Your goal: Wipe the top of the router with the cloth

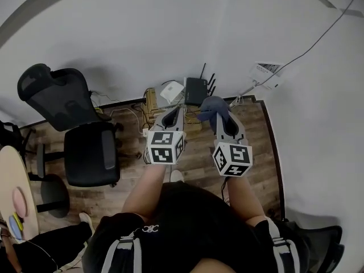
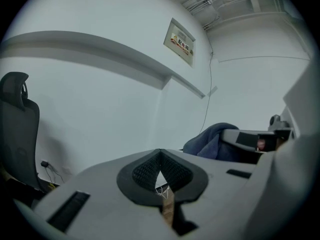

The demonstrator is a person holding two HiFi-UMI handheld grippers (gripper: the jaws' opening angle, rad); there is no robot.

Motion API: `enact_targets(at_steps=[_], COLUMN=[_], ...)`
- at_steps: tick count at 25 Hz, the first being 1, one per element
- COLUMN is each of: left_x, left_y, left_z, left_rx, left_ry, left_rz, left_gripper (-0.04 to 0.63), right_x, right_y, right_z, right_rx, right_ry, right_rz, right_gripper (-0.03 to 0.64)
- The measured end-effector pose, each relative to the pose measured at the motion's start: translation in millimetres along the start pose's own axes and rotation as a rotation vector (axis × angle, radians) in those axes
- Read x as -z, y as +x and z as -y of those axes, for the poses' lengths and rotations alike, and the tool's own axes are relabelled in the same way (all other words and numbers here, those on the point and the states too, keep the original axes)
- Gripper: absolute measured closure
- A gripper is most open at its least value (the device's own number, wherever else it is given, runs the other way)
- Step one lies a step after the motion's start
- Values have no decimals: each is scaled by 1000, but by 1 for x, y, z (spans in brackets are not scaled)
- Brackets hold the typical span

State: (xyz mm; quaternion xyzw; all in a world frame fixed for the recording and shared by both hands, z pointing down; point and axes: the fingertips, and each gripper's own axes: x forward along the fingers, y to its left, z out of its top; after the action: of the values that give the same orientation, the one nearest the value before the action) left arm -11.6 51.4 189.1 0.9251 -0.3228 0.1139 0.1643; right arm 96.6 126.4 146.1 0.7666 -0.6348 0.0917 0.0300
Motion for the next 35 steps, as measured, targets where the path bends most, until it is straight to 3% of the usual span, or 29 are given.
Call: enact_targets(at_steps=[7, 17, 25, 35], left_x=[-13, -18, -39, -61], left_y=[33, 67, 104, 197], left_z=[-38, -41, -59, -70], left_rx=[-33, -43, -132, -212], left_ry=[-34, -21, -10, -25], left_rz=[13, -4, 29, 30], left_gripper=[595, 595, 595, 595], right_x=[-7, -4, -14, -18], right_y=[52, 86, 145, 240], right_z=[1, 24, 43, 89], right_rx=[-11, -29, -123, -238], right_ry=[-11, 2, -1, -18], right_rz=[3, -10, 14, -17], right_gripper=[594, 594, 594, 594])
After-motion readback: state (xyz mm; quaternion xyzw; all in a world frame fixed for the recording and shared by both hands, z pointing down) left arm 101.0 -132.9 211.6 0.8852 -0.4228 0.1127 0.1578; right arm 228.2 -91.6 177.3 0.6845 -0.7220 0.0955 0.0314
